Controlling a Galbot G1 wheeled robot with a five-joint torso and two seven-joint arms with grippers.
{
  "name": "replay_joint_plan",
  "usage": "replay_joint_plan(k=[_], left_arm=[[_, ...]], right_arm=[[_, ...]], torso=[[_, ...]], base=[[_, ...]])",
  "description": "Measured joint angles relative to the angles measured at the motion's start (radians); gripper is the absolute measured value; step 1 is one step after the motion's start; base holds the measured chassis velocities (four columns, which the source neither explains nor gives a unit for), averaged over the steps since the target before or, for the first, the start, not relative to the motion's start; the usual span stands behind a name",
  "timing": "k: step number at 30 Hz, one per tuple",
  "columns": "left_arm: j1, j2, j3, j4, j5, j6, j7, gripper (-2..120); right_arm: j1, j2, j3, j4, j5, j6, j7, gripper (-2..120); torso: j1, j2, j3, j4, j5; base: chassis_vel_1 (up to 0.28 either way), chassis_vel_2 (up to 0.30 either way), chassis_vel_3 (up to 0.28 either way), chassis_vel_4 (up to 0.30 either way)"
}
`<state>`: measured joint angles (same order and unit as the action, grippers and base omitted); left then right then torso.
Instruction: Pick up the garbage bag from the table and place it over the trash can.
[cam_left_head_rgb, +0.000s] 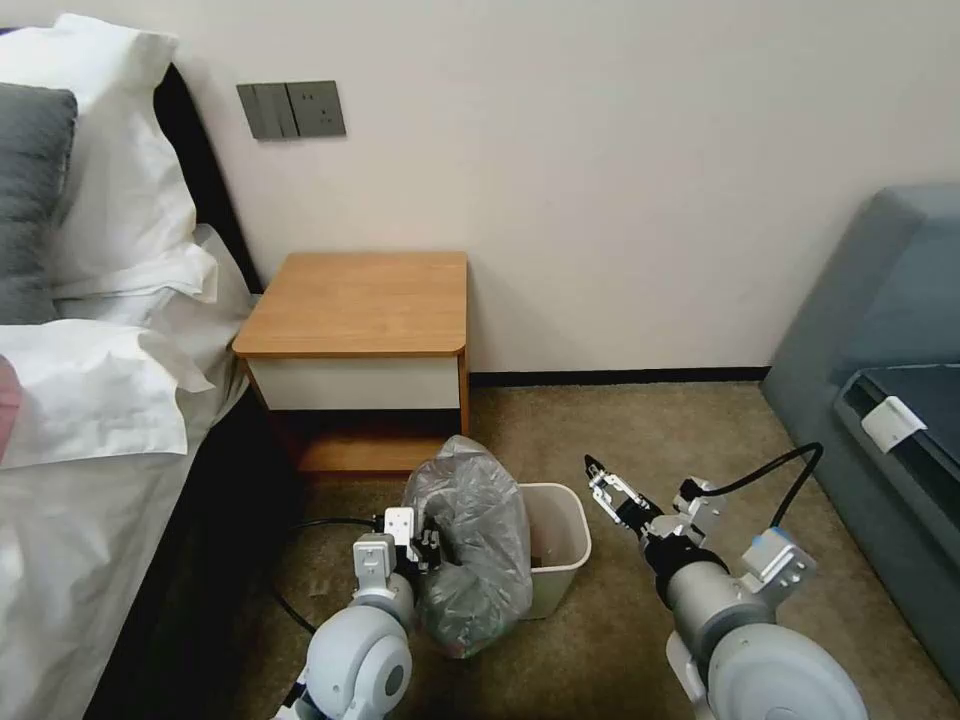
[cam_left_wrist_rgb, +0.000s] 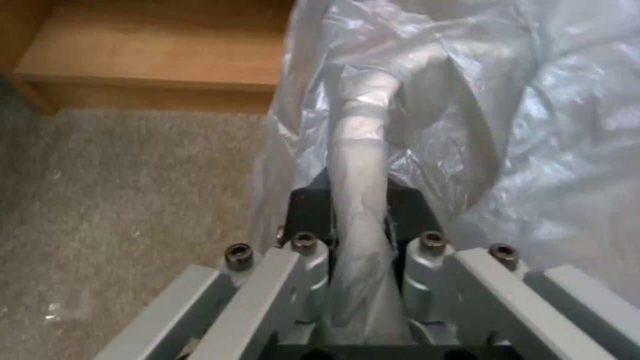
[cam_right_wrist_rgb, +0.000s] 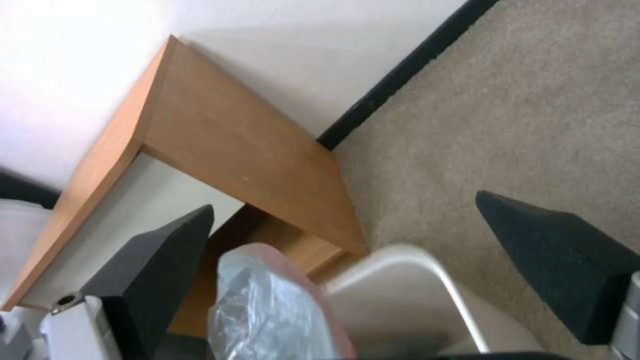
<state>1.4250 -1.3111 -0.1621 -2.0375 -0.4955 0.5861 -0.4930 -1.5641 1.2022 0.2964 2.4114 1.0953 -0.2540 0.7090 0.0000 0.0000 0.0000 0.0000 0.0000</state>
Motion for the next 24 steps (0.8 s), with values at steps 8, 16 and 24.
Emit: replay_joint_plan(k=[8, 16, 24], left_arm=[[0.014, -0.001, 0.002, 0.001, 0.002, -0.051, -0.008, 8], [0.088, 0.003, -0.062, -0.057, 0.055, -0.285, 0.044, 8], [0.184, 0.016, -0.129, -0.139, 0.155, -0.413, 0.133, 8]], right_arm=[[0.011, -0.009, 0.001, 0.019, -0.002, 0.001, -0.008, 100], [0.021, -0.117, 0.004, 0.087, -0.064, -0.039, -0.188, 100], [0.097, -0.252, -0.093, 0.085, -0.077, -0.144, -0.366, 100]], torso=[[0.0, 0.0, 0.0, -0.0001, 0.0], [0.0, 0.0, 0.0, -0.0001, 0.0001], [0.0, 0.0, 0.0, 0.0003, 0.0]], base=[[0.0, 0.0, 0.0, 0.0], [0.0, 0.0, 0.0, 0.0], [0.0, 0.0, 0.0, 0.0]])
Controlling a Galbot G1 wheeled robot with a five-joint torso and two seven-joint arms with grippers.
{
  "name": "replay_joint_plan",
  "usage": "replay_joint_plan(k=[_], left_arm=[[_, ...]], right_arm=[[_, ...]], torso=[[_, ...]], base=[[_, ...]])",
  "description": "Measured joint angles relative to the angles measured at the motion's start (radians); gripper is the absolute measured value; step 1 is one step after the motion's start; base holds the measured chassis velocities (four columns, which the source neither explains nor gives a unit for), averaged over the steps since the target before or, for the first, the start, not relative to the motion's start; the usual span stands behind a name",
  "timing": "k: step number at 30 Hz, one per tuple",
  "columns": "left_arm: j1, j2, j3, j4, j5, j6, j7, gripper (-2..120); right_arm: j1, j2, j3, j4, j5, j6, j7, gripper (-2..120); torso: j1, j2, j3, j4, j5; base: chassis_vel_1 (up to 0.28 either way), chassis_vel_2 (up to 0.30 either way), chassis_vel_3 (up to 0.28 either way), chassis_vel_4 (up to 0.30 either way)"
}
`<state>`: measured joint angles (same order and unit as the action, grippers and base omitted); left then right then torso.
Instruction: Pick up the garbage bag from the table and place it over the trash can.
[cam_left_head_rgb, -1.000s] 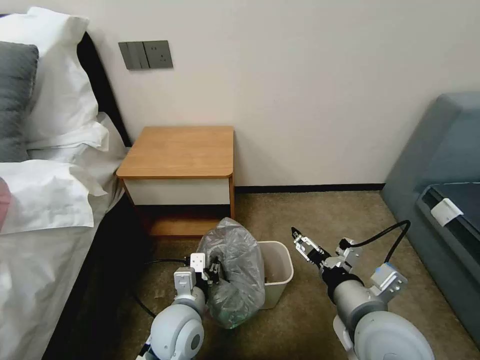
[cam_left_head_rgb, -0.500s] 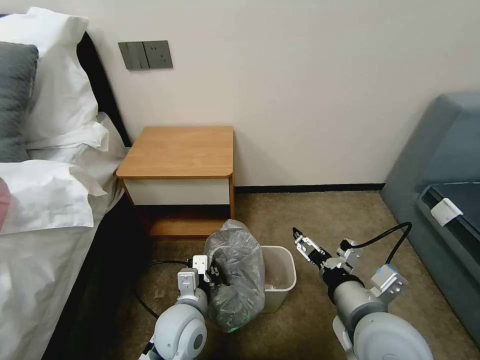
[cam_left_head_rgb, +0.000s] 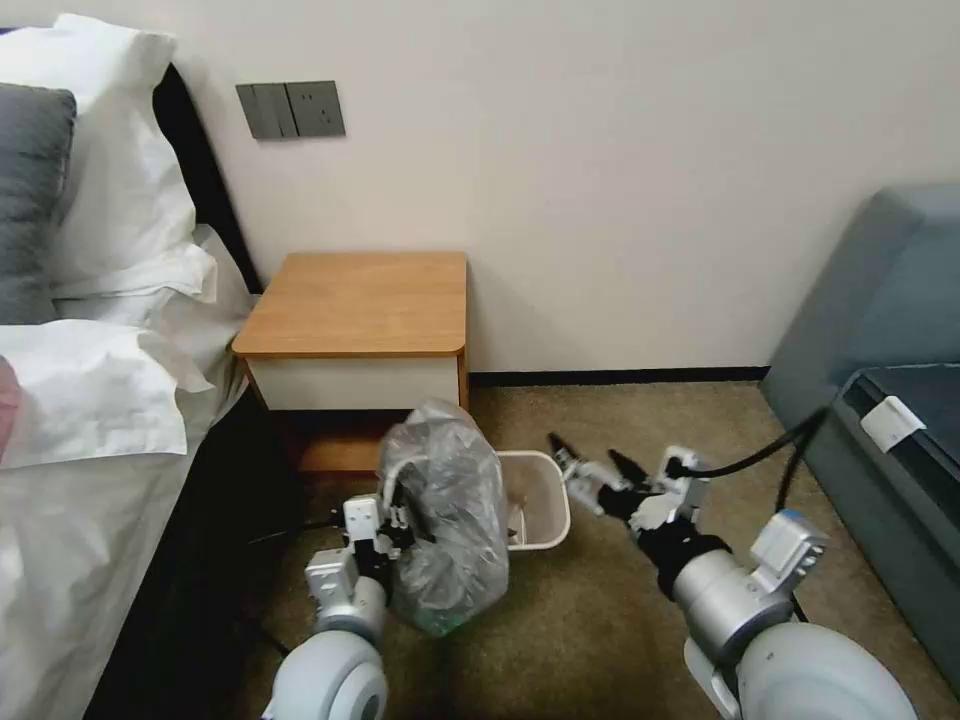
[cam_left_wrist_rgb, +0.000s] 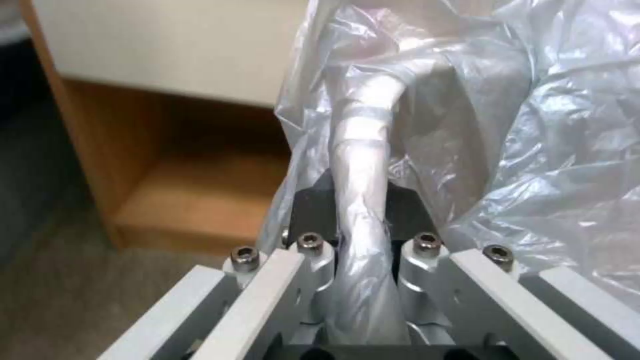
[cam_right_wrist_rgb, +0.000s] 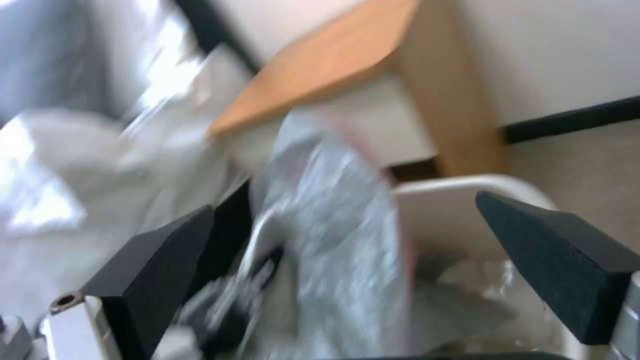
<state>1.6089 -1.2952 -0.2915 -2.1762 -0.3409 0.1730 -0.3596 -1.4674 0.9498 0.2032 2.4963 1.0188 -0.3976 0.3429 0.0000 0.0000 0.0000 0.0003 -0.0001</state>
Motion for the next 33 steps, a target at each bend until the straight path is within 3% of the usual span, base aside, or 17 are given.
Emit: replay_joint_plan(k=[6, 18, 33], left_arm=[[0.062, -0.013, -0.03, -0.031, 0.081, -0.08, 0.047, 8], [0.113, -0.034, -0.042, -0.054, 0.136, -0.144, 0.091, 8], [0.125, -0.049, -0.056, -0.06, 0.143, -0.157, 0.103, 8]], right_arm=[[0.065, 0.001, -0.113, -0.08, -0.078, 0.0, -0.079, 100], [0.161, 0.09, -0.196, -0.221, -0.129, 0.04, -0.085, 99], [0.208, 0.135, -0.233, -0.297, -0.095, 0.077, -0.073, 48]], torso=[[0.0, 0.0, 0.0, -0.0002, 0.0], [0.0, 0.0, 0.0, -0.0003, 0.0], [0.0, 0.0, 0.0, -0.0003, 0.0]], base=[[0.0, 0.0, 0.0, 0.0], [0.0, 0.0, 0.0, 0.0], [0.0, 0.0, 0.0, 0.0]])
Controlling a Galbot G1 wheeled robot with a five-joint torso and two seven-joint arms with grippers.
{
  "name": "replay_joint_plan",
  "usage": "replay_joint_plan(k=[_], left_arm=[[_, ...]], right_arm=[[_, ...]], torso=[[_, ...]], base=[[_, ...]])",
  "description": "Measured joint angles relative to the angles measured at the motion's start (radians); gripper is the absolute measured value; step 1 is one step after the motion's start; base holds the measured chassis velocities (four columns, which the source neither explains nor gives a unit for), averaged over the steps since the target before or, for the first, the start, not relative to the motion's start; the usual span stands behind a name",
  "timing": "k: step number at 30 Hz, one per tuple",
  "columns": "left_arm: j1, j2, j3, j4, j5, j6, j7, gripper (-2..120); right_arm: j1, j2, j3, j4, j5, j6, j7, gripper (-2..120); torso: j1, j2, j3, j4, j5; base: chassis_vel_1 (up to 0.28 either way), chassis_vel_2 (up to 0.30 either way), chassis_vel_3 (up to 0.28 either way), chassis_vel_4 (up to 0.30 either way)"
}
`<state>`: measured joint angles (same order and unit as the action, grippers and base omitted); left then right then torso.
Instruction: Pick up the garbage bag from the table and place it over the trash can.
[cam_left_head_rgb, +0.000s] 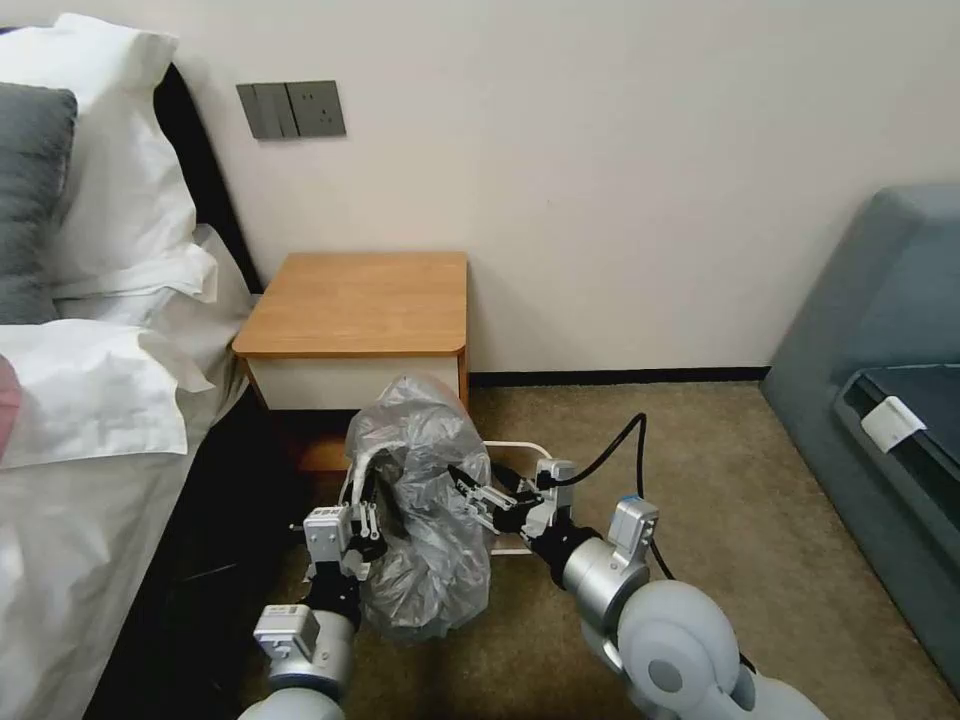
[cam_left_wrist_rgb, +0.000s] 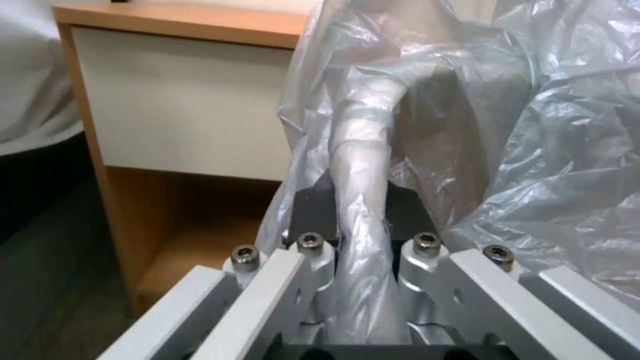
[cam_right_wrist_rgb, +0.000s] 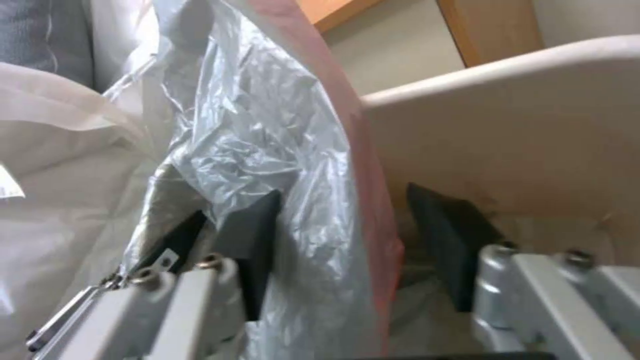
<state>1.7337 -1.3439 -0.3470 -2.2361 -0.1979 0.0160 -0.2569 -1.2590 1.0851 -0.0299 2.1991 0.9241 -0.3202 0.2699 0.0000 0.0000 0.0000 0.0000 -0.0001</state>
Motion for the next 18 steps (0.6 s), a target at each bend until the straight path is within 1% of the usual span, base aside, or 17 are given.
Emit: replay_joint_plan(k=[3, 4, 6, 8, 9, 10, 11, 12, 18], left_arm=[[-0.001, -0.003, -0.001, 0.0, 0.002, 0.0, 0.0, 8], [-0.001, -0.003, -0.001, 0.0, 0.002, 0.0, 0.0, 8], [-0.001, -0.003, -0.002, 0.001, 0.003, 0.0, -0.001, 8], [-0.001, -0.005, -0.002, 0.002, 0.001, 0.003, -0.012, 8], [-0.001, -0.005, -0.002, 0.002, 0.001, 0.003, -0.012, 8], [-0.001, -0.006, -0.002, 0.002, -0.001, 0.005, -0.017, 8], [-0.001, -0.006, -0.002, 0.003, -0.002, 0.007, -0.019, 8], [-0.001, -0.006, -0.003, 0.004, -0.003, 0.009, -0.021, 8], [0.001, -0.009, -0.008, 0.004, -0.02, 0.021, -0.026, 8]], right_arm=[[-0.004, 0.0, -0.001, 0.003, -0.002, 0.007, -0.003, 34], [-0.004, 0.0, -0.001, 0.003, -0.002, 0.007, -0.003, 34], [-0.007, 0.0, 0.0, 0.005, -0.008, 0.01, -0.013, 25], [-0.015, -0.004, 0.009, 0.004, -0.02, 0.012, -0.062, 18], [-0.015, -0.004, 0.009, 0.004, -0.02, 0.012, -0.062, 18], [-0.019, -0.006, 0.013, 0.003, -0.035, 0.012, -0.086, 10], [-0.021, -0.008, 0.015, 0.002, -0.042, 0.012, -0.097, 7], [-0.023, -0.009, 0.016, 0.002, -0.047, 0.013, -0.11, 1], [-0.022, -0.013, 0.034, 0.027, -0.049, 0.019, -0.121, 0]], torso=[[0.0, 0.0, 0.0, 0.0, 0.0], [0.0, 0.0, 0.0, 0.0, 0.0], [0.0, 0.0, 0.0, 0.0, 0.0], [0.0, 0.0, 0.0, 0.0, 0.0001], [0.0, 0.0, 0.0, 0.0, 0.0001], [0.0, 0.0, 0.0, -0.0001, 0.0], [0.0, 0.0, 0.0, 0.0, 0.0001], [0.0, 0.0, 0.0, -0.0001, 0.0001], [0.0, 0.0, 0.0, 0.0, 0.0001]], base=[[0.0, 0.0, 0.0, 0.0], [0.0, 0.0, 0.0, 0.0], [0.0, 0.0, 0.0, 0.0], [0.0, 0.0, 0.0, 0.0], [0.0, 0.0, 0.0, 0.0], [0.0, 0.0, 0.0, 0.0], [0.0, 0.0, 0.0, 0.0], [0.0, 0.0, 0.0, 0.0], [0.0, 0.0, 0.0, 0.0]])
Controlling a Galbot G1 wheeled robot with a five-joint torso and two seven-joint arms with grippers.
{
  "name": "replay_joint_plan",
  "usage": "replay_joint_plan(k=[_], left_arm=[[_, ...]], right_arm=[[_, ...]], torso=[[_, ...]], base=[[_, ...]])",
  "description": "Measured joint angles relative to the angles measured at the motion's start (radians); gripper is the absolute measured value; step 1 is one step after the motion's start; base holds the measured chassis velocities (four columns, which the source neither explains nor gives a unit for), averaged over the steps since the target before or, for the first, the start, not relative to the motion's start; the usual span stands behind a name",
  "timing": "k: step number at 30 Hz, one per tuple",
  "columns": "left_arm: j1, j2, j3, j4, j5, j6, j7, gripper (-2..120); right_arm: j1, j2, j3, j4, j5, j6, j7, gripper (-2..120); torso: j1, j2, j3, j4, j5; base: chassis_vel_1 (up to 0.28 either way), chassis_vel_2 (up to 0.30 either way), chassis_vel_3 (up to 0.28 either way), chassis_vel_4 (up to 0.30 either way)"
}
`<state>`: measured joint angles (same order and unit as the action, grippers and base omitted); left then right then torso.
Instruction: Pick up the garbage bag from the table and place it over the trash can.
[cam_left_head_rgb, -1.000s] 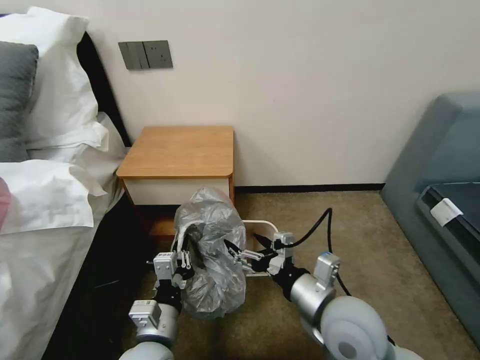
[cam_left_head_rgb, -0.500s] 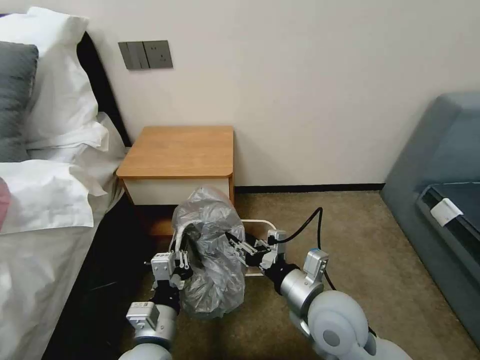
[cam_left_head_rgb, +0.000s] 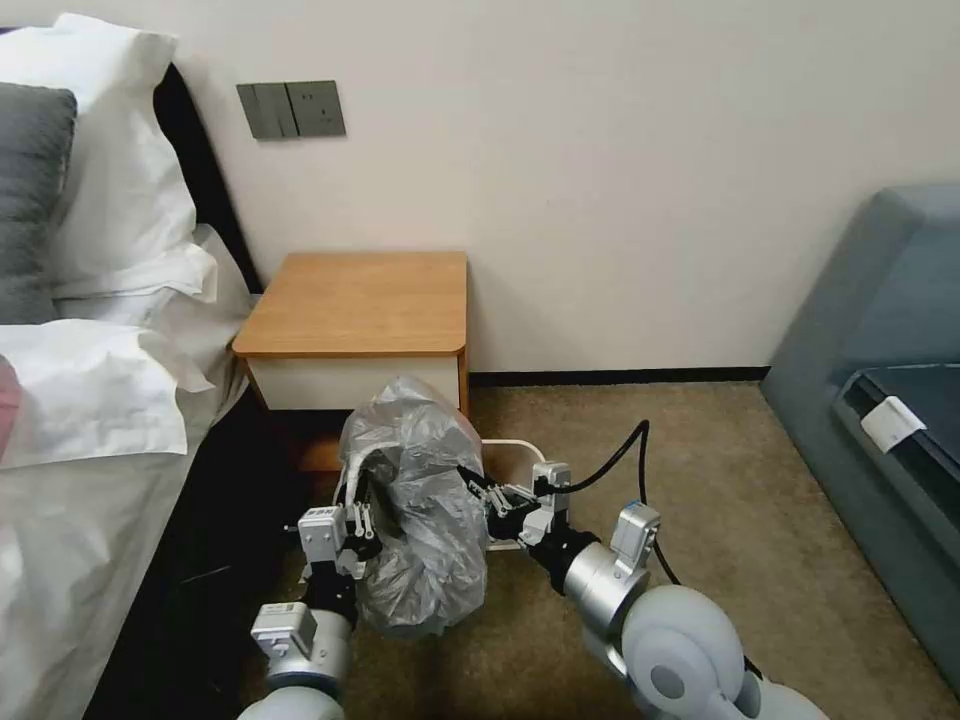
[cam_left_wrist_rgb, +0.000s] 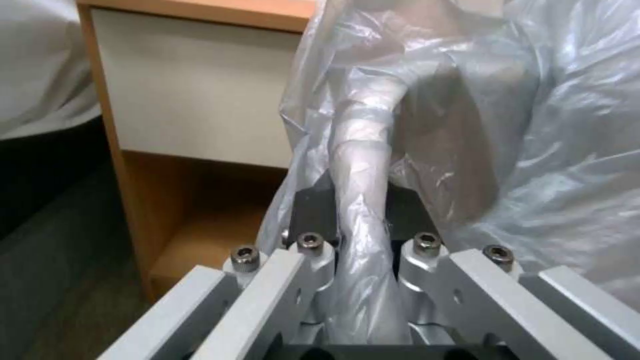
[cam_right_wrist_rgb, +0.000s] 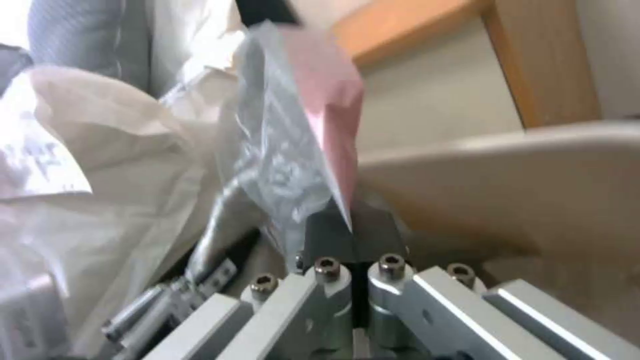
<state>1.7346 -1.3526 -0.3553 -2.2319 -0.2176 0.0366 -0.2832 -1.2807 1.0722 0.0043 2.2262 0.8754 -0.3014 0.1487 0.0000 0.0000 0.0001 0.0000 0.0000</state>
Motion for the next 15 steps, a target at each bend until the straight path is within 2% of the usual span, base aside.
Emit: replay_joint_plan(k=[4, 8, 13, 15], left_arm=[[-0.001, 0.0, -0.021, 0.002, -0.016, 0.009, -0.005, 8], [0.002, 0.001, -0.033, -0.001, -0.031, 0.013, -0.006, 8], [0.007, -0.004, -0.034, -0.011, -0.032, 0.005, 0.01, 8], [0.015, -0.009, -0.033, -0.019, -0.029, -0.007, 0.028, 8]], right_arm=[[-0.002, -0.026, 0.048, 0.056, 0.004, 0.003, 0.006, 0], [0.044, -0.086, 0.091, 0.087, 0.046, 0.007, 0.035, 0], [0.156, -0.139, 0.093, 0.053, 0.108, -0.013, 0.091, 0], [0.243, -0.17, 0.074, -0.013, 0.162, -0.053, 0.15, 0]], torso=[[0.0, 0.0, 0.0, 0.0, 0.0], [0.0, 0.0, 0.0, 0.0, -0.0001], [0.0, 0.0, 0.0, -0.0001, 0.0], [0.0, 0.0, 0.0, 0.0002, 0.0002]], base=[[0.0, 0.0, 0.0, 0.0], [0.0, 0.0, 0.0, 0.0], [0.0, 0.0, 0.0, 0.0], [0.0, 0.0, 0.0, 0.0]])
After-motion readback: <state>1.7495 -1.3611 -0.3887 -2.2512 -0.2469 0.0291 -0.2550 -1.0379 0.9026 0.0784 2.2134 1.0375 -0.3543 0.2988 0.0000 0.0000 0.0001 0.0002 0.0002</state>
